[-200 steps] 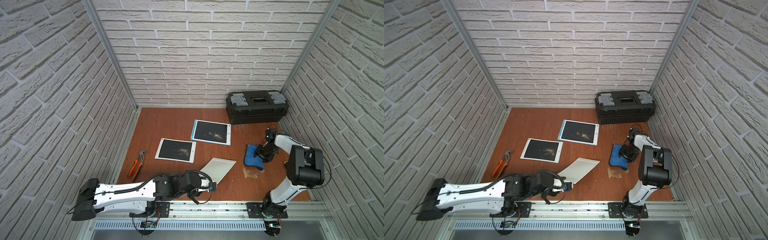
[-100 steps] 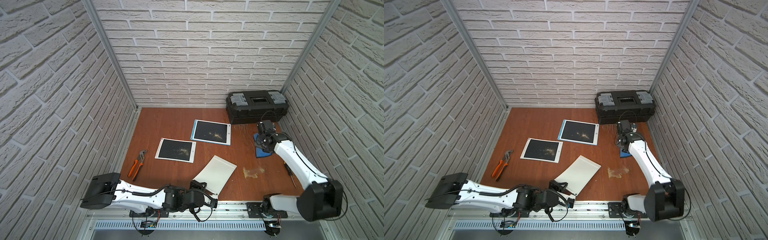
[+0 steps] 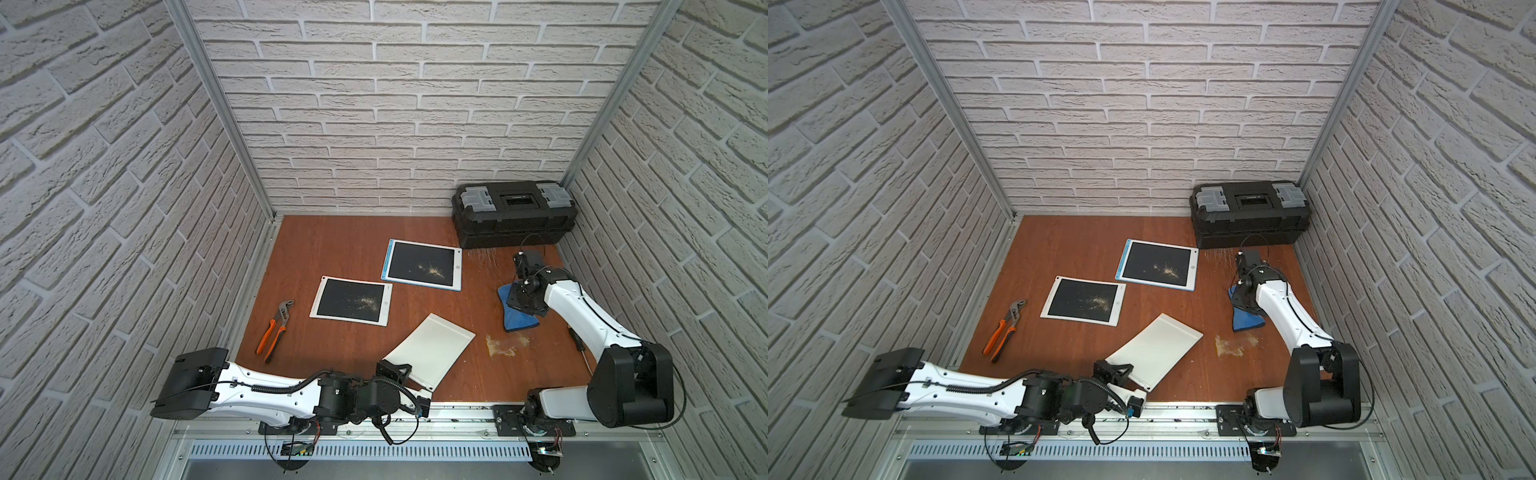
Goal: Wipe the drawing tablet
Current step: Wipe the dirt from the drawing tablet.
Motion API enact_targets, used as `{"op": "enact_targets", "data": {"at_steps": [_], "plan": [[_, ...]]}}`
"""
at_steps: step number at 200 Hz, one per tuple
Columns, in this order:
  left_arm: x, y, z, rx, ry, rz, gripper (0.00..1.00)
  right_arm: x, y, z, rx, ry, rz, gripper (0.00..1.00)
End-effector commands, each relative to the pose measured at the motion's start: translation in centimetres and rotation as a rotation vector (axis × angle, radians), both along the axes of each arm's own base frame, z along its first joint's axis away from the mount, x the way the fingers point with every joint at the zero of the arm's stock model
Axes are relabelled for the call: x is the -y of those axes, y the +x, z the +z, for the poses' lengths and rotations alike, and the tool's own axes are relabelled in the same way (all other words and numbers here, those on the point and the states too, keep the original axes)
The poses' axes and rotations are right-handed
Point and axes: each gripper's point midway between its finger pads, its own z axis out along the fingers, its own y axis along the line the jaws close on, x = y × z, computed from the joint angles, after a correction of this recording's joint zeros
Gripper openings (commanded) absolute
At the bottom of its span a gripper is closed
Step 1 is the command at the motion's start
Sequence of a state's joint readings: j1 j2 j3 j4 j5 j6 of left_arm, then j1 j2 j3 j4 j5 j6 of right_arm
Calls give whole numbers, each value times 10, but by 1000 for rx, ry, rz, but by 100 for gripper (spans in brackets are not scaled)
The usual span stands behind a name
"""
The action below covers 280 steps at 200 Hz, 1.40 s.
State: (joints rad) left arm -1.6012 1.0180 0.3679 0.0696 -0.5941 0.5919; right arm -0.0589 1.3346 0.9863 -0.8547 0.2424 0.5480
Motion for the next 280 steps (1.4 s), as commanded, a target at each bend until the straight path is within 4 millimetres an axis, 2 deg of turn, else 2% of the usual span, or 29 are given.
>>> {"op": "enact_targets", "data": {"at_steps": [1, 9, 20, 32, 45, 62, 84, 111, 142, 169, 187, 207, 228, 248, 265, 280], "plan": [[0, -9, -6, -29, 9, -51, 0, 44, -23, 13, 134, 130, -260, 3], [-1, -11, -6, -32, 10, -59, 0, 36, -16, 19, 189, 169, -227, 3], [0, -14, -7, -38, 12, -81, 0, 6, 0, 29, 235, 144, -78, 3], [1, -21, -10, -52, 20, -130, 0, -26, 10, 44, 226, -8, 110, 3], [2, -29, -16, -65, 54, -185, 0, -37, 10, 55, 146, -175, 225, 3], [1, -29, -25, -49, 116, -195, 0, -53, 11, 51, 100, -191, 351, 3], [-3, -28, -40, 4, 212, -230, 0, -101, 10, 41, 115, -93, 582, 3], [-6, -24, -52, 54, 300, -227, 0, -158, -7, 29, 37, -95, 830, 3], [-4, -22, -49, 82, 292, -220, 0, -213, -37, 9, -44, -100, 1038, 3], [-6, -17, -50, 131, 303, -196, 0, -268, -69, -9, -61, 76, 1156, 3], [-7, -17, -51, 137, 313, -196, 0, -304, -85, -11, -51, 175, 1203, 3], [-8, -16, -54, 137, 321, -187, 0, -335, -99, -15, -67, 282, 1235, 3], [-8, -13, -56, 139, 326, -164, 0, -358, -111, -33, -109, 407, 1244, 3], [-7, -13, -54, 134, 303, -156, 0, -366, -116, -63, -167, 504, 1205, 3], [-7, -13, -49, 132, 278, -153, 0, -354, -106, -95, -227, 578, 1079, 3], [-7, -13, -45, 132, 272, -151, 0, -326, -85, -119, -252, 581, 926, 3]]}}
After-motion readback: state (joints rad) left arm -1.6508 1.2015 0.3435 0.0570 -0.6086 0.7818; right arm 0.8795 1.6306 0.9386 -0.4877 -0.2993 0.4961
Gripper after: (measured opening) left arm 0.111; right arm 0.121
